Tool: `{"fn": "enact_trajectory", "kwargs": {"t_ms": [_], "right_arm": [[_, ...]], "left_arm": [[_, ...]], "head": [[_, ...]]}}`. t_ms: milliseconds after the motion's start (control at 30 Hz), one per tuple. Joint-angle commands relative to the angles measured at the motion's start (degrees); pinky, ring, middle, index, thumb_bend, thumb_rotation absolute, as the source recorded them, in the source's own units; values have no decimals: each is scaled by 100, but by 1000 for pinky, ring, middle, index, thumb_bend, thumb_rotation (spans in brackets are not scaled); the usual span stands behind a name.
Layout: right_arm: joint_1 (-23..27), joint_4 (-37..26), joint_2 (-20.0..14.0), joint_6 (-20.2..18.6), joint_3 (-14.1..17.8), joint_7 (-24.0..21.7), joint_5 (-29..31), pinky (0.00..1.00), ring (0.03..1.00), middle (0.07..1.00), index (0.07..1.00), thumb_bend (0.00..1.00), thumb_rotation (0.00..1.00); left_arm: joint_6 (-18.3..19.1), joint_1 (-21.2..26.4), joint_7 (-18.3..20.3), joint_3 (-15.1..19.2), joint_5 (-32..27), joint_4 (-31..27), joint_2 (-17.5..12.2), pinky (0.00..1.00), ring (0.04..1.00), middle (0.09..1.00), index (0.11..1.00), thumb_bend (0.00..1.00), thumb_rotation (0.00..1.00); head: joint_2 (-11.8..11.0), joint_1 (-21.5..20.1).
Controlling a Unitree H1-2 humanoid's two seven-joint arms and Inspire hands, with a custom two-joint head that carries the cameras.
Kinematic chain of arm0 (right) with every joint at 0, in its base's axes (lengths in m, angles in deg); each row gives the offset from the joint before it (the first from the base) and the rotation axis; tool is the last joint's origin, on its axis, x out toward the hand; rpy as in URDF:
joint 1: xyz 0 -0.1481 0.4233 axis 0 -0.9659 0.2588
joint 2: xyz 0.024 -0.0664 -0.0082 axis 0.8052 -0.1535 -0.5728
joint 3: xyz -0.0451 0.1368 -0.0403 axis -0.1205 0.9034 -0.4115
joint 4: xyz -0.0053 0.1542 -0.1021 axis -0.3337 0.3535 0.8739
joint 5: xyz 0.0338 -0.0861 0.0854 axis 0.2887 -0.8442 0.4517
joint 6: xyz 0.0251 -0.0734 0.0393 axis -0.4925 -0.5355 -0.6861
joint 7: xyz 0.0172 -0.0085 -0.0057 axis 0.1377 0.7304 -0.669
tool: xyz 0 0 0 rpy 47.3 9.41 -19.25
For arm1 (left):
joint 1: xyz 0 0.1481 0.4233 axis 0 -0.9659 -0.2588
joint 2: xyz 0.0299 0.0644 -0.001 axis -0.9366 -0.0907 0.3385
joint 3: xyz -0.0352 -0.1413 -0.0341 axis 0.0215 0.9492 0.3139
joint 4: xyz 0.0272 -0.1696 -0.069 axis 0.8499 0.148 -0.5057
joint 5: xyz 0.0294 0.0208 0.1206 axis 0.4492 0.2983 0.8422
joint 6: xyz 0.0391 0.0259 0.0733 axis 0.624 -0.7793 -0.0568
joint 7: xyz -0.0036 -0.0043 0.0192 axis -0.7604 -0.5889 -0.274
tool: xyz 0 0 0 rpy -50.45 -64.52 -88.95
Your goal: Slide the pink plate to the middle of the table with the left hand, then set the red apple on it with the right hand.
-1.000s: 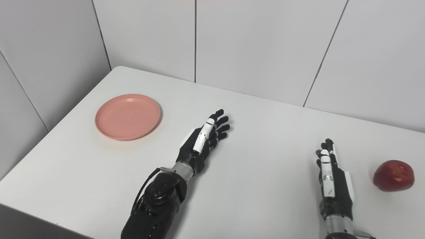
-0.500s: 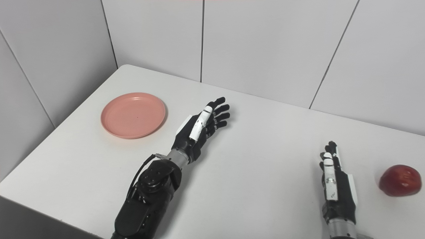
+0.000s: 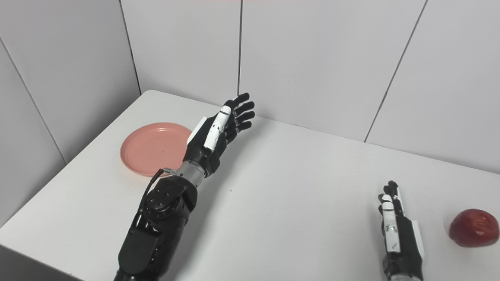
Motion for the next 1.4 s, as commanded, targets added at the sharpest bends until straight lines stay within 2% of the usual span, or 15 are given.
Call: {"fn": "enact_trajectory", "kwargs": {"t_ms": [0, 400, 800, 1100, 1367], "right_arm": [[116, -192, -7, 205, 42, -28, 66, 1000, 984, 998, 1000, 48, 1000], [95, -186, -62, 298, 21, -16, -7, 1000, 969, 985, 1000, 46, 1000], [81, -257, -49, 241, 40, -8, 52, 1000, 969, 990, 1000, 33, 1000], [71, -307, -78, 144, 50, 14, 9, 1000, 970, 984, 996, 44, 1000], [46, -349, -100, 116, 84, -45, 131, 1000, 977, 992, 1000, 31, 1000]], "left_arm": [[-61, 308, 2, 83, -62, -232, -95, 892, 892, 902, 880, 405, 1000], [153, 614, -197, 592, -120, -362, -454, 886, 891, 898, 877, 409, 1000], [-73, 717, -273, 1218, -375, -70, -804, 899, 890, 899, 885, 402, 1000], [-214, 742, -308, 1472, -352, 190, -1125, 907, 901, 905, 891, 401, 1000], [-164, 803, -450, 1826, -453, 378, -1330, 896, 896, 897, 871, 358, 1000]], "head": [[9, 11], [25, 63], [-11, 148], [-16, 183], [-1, 232]]}}
